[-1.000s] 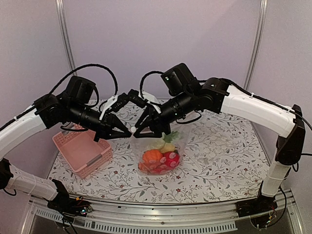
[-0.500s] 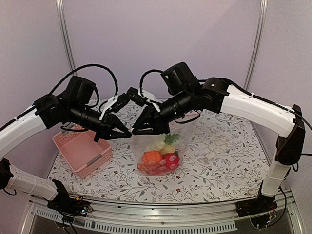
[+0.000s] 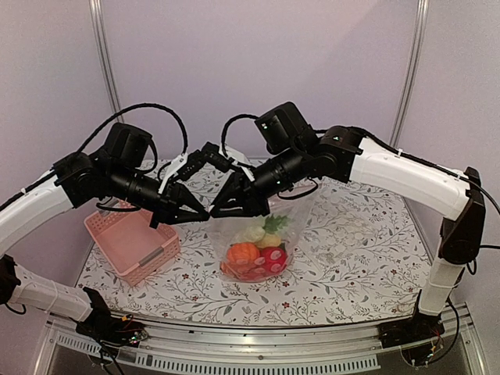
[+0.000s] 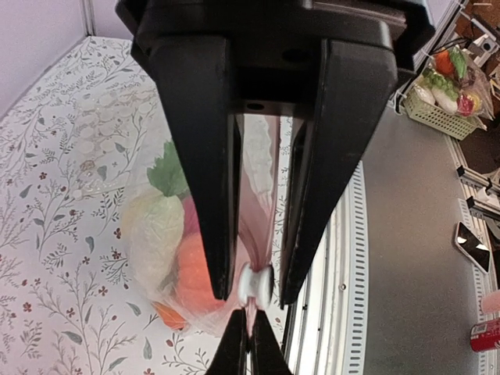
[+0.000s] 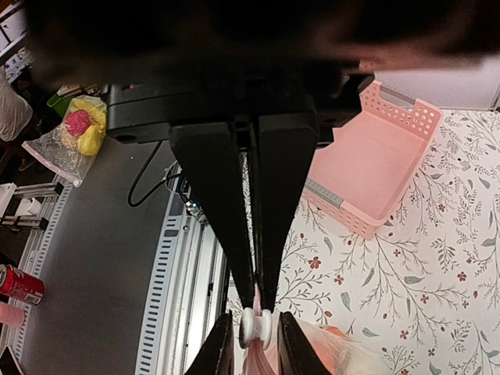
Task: Place the food in the zip-top bag and seal the zipper
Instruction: Hold the zipper from the zipper food storage bag, then zip the zipper on the zipper food storage bag.
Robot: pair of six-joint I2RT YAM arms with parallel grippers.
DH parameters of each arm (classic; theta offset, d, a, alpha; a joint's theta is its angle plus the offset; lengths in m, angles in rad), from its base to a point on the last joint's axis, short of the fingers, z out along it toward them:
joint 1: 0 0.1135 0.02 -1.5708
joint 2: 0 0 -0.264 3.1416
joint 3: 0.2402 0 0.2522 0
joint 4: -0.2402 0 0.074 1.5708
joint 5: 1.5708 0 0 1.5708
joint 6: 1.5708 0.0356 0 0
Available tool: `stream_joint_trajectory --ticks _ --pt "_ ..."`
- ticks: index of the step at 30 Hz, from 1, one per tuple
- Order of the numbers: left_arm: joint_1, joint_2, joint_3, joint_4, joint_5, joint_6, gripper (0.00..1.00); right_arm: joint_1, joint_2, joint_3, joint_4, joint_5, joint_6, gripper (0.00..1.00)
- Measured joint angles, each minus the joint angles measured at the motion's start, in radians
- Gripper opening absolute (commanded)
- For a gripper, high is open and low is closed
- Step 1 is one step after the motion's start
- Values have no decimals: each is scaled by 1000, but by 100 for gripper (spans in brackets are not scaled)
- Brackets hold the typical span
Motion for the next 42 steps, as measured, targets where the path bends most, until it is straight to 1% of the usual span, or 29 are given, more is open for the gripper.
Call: stream_joint_trajectory --ticks 2,4,12,13,25,42 --pt "0 0 0 0 -2 0 0 0 3 0 0 0 1 20" --pt "0 0 -1 0 -2 0 0 0 5 3 1 1 1 18" --pt "0 0 -2 2 -11 -1 0 0 6 5 1 5 5 1" --pt "0 0 -2 2 -13 0 0 0 6 5 1 6 5 0" --pt "-1 -34 -22 34 -72 4 0 0 6 5 27 24 16 0" --pt "2 -62 -53 92 -182 -6 0 6 -20 -41 91 138 27 0"
